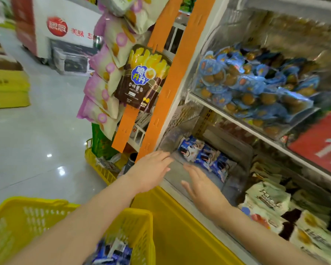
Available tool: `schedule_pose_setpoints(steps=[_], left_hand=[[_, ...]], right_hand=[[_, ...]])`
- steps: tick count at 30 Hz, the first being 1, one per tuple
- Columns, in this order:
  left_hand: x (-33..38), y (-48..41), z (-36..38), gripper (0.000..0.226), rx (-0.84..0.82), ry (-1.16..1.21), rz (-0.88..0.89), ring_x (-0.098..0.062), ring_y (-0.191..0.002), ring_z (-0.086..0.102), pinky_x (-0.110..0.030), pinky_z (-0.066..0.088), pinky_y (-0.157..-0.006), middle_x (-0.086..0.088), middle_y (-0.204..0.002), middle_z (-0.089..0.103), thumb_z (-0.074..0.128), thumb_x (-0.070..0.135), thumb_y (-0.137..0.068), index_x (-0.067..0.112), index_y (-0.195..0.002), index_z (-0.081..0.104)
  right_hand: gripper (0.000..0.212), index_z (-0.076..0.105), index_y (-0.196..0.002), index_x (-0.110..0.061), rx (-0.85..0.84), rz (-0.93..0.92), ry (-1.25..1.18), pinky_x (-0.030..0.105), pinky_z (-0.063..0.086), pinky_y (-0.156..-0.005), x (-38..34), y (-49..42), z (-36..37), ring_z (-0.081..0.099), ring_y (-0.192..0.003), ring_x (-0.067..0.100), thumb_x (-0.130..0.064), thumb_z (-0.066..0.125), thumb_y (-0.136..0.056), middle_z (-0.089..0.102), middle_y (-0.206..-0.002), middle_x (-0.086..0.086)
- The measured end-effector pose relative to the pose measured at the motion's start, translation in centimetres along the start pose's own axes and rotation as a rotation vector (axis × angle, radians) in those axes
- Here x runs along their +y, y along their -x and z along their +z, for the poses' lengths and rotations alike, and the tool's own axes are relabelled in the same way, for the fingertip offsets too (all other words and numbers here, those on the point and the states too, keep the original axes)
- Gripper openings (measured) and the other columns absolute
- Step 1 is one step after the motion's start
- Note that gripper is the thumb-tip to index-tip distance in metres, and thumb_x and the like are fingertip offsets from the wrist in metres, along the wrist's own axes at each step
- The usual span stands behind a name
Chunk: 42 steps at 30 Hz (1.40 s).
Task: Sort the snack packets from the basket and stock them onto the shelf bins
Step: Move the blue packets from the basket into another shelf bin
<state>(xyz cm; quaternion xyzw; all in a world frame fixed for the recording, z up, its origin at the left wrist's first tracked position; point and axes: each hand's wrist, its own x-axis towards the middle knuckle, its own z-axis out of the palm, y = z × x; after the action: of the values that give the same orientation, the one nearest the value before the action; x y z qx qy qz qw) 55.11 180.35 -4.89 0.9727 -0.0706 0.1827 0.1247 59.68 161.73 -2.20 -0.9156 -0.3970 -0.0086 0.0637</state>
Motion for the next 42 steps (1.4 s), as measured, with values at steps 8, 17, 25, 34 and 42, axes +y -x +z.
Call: schedule_pose_setpoints(steps=[8,17,25,34,42], left_hand=[[-0.1,12.8,3.7,0.011,0.107,0.011,-0.158,-0.017,-0.086,0.055,-0.029,0.040,-0.076,0.005,-0.093,0.059,0.054,0.021,-0.092,0.019,-0.099,0.061],[-4.4,25.2,13.9,0.022,-0.404,0.272,-0.590,-0.016,-0.102,0.052,-0.026,0.042,-0.083,0.003,-0.115,0.052,0.040,0.026,-0.099,0.023,-0.118,0.051],[-2.7,30.1,19.8,0.012,-0.772,0.569,-0.732,-0.023,-0.092,0.053,-0.028,0.037,-0.076,-0.007,-0.103,0.054,0.046,0.016,-0.097,0.010,-0.100,0.055],[-1.8,29.4,23.0,0.038,-0.859,0.823,-0.947,-0.019,-0.083,0.041,-0.025,0.033,-0.063,0.005,-0.077,0.033,0.068,0.020,-0.083,0.015,-0.095,0.032],[-2.0,30.0,22.0,0.077,-1.085,0.798,-0.892,-0.026,-0.122,0.042,-0.037,0.039,-0.101,-0.013,-0.142,0.037,0.069,0.024,-0.084,0.006,-0.142,0.022]], right_hand=[[0.034,0.048,-0.125,-0.015,0.055,-0.229,-0.066,0.028,0.036,-0.090,-5.3,3.7,6.2,0.050,-0.105,0.019,-0.034,0.040,-0.098,0.053,-0.111,0.004],[0.030,0.044,-0.128,-0.011,-0.488,-0.242,-0.056,0.036,0.039,-0.095,-9.3,4.5,19.7,0.044,-0.118,0.024,-0.021,0.033,-0.102,0.048,-0.126,0.009],[0.052,0.023,-0.146,-0.010,-0.888,-0.090,-0.133,0.035,0.034,-0.102,-9.3,8.0,28.8,0.035,-0.131,0.029,-0.003,0.040,-0.097,0.030,-0.147,0.013],[0.067,0.015,-0.147,-0.006,-1.018,-0.062,-0.102,0.035,0.031,-0.105,-9.1,6.8,31.5,0.031,-0.134,0.030,0.008,0.047,-0.090,0.024,-0.149,0.016],[0.048,0.050,-0.115,-0.008,-1.075,-0.103,-0.040,0.036,0.040,-0.085,-9.0,5.3,31.7,0.046,-0.108,0.027,-0.027,0.073,-0.079,0.046,-0.119,0.013]])
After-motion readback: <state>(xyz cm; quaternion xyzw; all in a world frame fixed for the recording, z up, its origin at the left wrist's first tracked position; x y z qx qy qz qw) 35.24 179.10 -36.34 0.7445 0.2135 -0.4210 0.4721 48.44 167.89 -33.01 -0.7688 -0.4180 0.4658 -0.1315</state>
